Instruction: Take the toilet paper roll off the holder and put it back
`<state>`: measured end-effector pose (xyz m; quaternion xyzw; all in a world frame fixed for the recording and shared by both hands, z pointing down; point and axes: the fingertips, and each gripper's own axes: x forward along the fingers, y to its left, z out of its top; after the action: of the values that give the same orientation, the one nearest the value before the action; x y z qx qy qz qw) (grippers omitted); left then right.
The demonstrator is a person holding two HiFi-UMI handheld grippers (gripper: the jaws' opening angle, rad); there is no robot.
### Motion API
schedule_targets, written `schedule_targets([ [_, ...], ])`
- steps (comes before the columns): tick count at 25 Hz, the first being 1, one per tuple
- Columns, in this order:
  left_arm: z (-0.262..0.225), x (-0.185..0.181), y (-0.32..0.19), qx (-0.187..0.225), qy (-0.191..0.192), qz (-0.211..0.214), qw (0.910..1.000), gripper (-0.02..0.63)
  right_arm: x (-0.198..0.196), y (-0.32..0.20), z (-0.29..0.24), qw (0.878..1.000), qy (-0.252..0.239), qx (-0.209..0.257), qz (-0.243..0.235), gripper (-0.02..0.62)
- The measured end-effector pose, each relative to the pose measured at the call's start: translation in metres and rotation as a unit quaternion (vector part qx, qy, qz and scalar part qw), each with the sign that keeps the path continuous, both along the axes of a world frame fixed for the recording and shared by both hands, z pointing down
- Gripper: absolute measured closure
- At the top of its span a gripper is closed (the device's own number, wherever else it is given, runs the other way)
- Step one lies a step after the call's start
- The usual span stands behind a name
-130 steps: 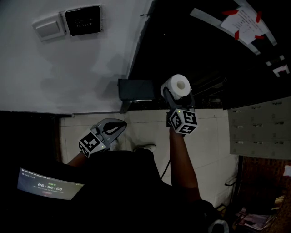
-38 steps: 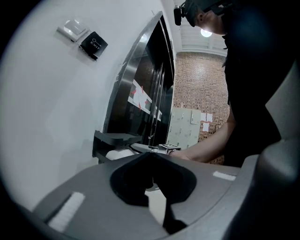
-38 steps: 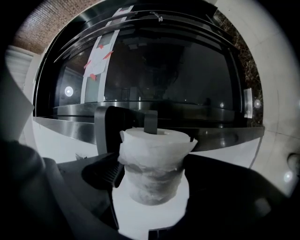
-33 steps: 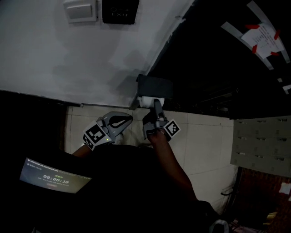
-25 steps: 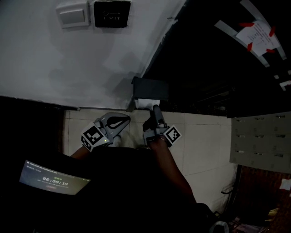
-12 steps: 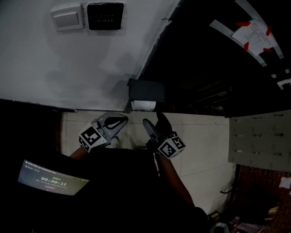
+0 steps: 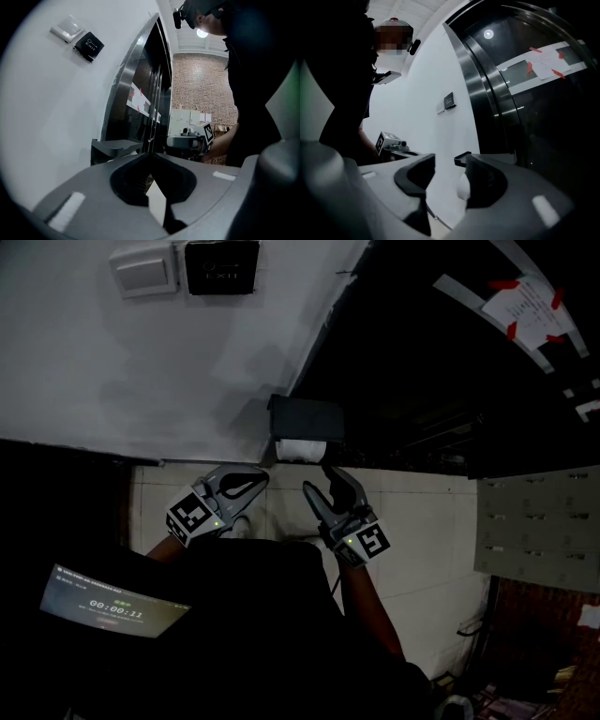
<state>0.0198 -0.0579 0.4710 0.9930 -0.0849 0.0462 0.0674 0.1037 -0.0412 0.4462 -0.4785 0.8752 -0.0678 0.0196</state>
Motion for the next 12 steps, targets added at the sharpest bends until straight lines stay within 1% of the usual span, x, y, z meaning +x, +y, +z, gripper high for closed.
schedule_targets([
  [2,0.0,-0.001,0.0,-0.001,0.0,0.0,1.0,0.603,-0.005,0.006,-0.003,1.0,-0.008,0.006,-0.017,0.546],
  [3,0.001,-0.001,0.001,-0.001,0.0,0.001,1.0,0.603,-0.007,0.008,-0.004,1.0,-0.016,0.009,-0.022,0.595],
  [7,0.001,-0.002,0.001,0.001,0.001,0.005,1.0,0.603,-0.012,0.008,-0.003,0.999,-0.031,0.011,-0.031,0.595],
  [12,0.003,-0.003,0.001,0.003,0.002,0.007,1.0,0.603,-0.018,0.008,0.003,0.999,-0.022,0.009,-0.035,0.595],
])
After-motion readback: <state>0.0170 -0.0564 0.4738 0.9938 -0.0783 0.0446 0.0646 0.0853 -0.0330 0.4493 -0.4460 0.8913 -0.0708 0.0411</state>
